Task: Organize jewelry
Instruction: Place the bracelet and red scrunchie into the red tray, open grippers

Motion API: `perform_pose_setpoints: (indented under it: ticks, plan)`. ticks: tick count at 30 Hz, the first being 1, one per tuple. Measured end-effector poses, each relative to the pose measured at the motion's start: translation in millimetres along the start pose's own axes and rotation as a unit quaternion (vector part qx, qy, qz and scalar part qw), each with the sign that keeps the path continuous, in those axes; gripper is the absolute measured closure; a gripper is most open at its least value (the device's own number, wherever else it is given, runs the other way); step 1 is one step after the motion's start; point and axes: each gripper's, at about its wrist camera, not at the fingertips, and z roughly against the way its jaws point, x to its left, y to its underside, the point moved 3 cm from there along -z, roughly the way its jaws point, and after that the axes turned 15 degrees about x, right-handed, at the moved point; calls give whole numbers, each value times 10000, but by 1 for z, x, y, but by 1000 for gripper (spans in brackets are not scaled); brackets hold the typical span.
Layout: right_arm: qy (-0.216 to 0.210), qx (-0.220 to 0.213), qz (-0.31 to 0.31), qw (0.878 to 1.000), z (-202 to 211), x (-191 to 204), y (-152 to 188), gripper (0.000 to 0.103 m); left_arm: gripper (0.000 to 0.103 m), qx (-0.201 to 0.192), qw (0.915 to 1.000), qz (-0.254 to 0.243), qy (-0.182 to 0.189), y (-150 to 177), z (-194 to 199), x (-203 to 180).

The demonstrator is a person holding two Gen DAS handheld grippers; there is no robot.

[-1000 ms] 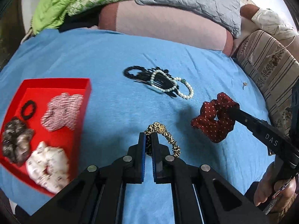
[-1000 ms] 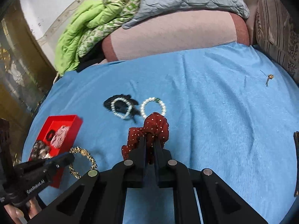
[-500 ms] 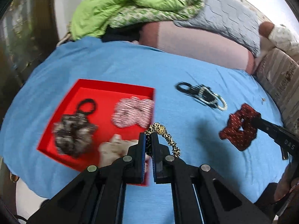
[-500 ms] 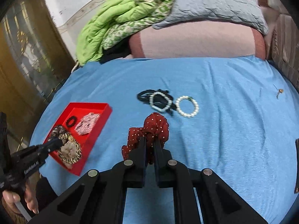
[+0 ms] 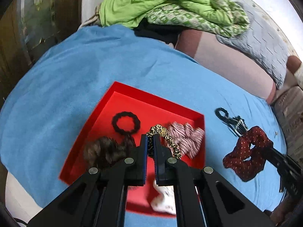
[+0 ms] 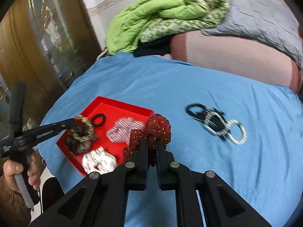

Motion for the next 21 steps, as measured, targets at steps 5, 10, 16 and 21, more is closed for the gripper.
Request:
perform_pose_setpoints:
  ticks: [5,10,16,21]
  plan:
    - [-237,77,86,9997,-29,24,-29,94,97,131,9999,96,1,-32,-23,15]
    - [-515,256,-37,9983,-63,37,-54,94,97,247,9995,138,-124,-59,-49,30]
    - [-716,486,-179,9961,-105,45,-77,94,97,419,9984,337,-187,-82,-76,52]
    - [-670,733,-113,9950,-139,51,-80,94,97,448,9982,301,-263,-89,-87,54]
